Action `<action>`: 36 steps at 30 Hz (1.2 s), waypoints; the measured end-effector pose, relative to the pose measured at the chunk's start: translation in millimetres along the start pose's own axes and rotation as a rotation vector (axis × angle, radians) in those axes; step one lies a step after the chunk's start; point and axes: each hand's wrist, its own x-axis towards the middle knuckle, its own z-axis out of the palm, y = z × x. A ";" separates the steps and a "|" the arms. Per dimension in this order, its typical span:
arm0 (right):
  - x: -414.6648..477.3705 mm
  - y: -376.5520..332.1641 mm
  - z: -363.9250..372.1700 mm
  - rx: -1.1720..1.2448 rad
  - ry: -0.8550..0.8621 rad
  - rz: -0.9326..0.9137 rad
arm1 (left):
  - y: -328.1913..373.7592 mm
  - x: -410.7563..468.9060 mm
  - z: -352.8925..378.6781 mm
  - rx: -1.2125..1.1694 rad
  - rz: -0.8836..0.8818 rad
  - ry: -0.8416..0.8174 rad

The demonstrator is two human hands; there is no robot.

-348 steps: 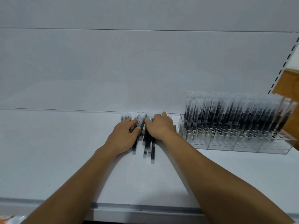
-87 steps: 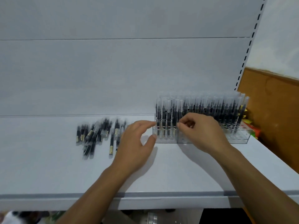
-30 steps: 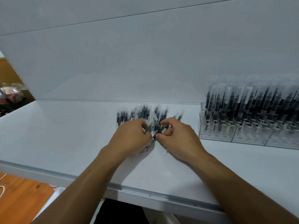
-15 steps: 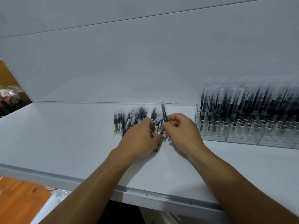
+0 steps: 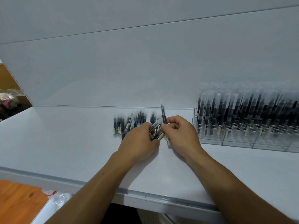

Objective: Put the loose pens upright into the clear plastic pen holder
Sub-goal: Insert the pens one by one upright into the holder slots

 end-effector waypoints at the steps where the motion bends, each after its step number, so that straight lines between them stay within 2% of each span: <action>1: -0.3 -0.5 0.0 0.010 -0.002 0.001 | -1.1 -0.3 -1.6 -0.070 -0.028 -0.002; 7: -5.6 -5.4 0.3 0.046 -0.024 -0.040 | -6.4 -5.0 -11.4 -0.522 -0.149 0.096; 13: -20.6 -21.3 -7.2 0.091 -0.040 -0.149 | -0.2 -14.8 -18.1 -0.917 -0.112 0.117; 19: -44.9 -28.7 -54.6 0.047 -0.013 -0.261 | 28.2 -22.4 -3.3 -1.235 -0.020 0.055; 23: -51.7 -26.7 -105.2 -0.019 0.111 -0.326 | 53.0 -17.9 9.3 -1.344 0.074 -0.027; 29: -38.8 -26.6 -175.0 -0.074 0.363 -0.307 | 90.5 -11.7 24.5 -1.408 0.187 -0.148; 36: -14.9 -28.8 -194.3 -0.186 0.415 -0.273 | 129.1 -13.4 48.7 -1.455 0.211 -0.247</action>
